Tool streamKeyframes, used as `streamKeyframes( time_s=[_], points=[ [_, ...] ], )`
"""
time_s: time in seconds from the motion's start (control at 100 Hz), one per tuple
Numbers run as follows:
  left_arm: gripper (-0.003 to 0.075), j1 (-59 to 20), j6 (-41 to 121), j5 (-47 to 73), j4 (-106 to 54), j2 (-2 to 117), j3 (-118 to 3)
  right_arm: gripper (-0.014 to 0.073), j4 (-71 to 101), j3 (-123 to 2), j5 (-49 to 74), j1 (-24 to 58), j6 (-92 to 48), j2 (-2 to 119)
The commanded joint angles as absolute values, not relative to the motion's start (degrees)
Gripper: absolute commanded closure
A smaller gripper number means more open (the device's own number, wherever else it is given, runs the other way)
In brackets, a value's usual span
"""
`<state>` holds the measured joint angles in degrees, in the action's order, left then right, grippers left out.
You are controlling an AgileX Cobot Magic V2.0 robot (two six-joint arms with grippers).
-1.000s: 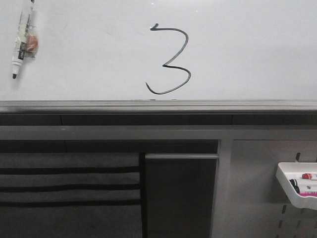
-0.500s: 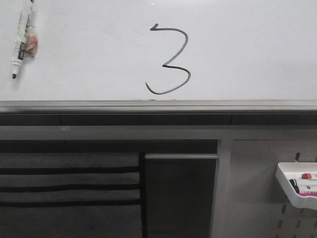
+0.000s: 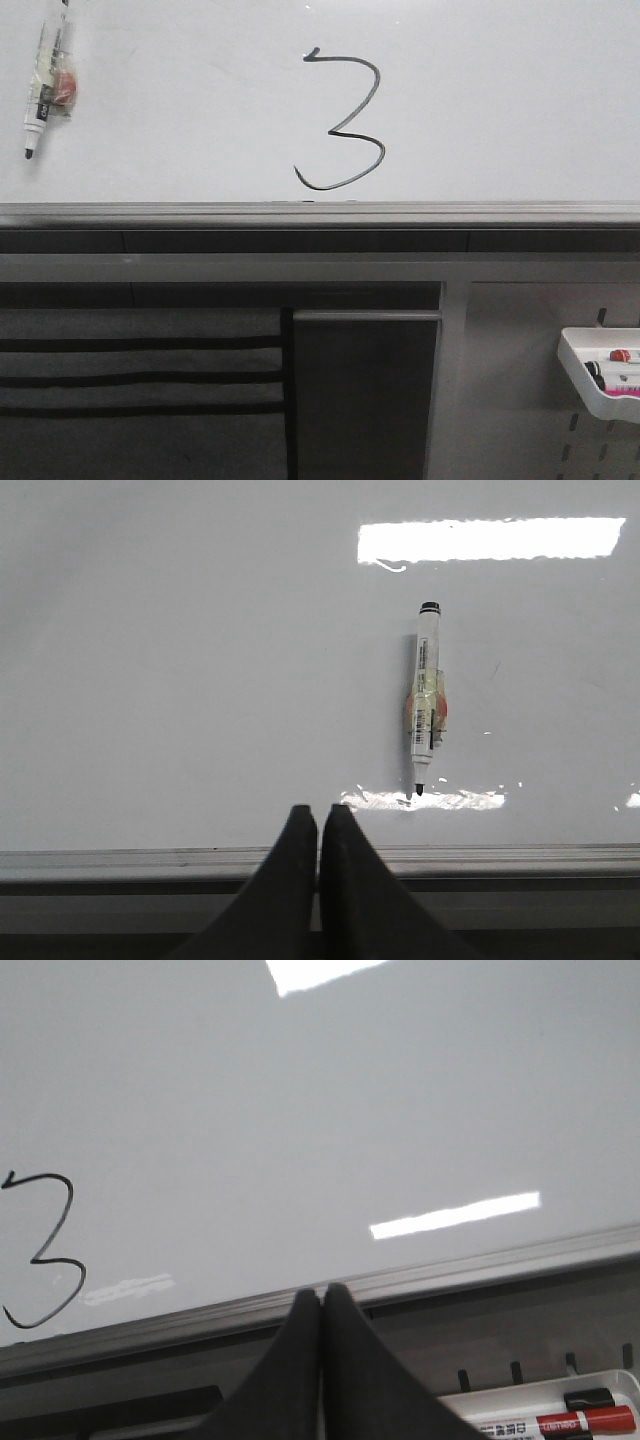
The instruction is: Write number 3 on whiteboard
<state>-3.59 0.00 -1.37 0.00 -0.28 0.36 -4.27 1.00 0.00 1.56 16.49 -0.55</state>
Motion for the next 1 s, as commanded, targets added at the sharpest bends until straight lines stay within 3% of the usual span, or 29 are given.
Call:
streamKeyframes(
  time_s=[0.0, 0.99],
  points=[
    [0.0738, -3.5, -0.6, -5.9, 0.0, -2.1, 0.5, 0.0668, -4.2, 2.0, -5.8, 1.3, 16.5, -1.7],
    [0.0738, -3.5, -0.5, -5.9, 0.0, -2.1, 0.5, 0.0668, -3.9, 2.2, -4.2, 1.3, 10.9, -1.7]
  ],
)
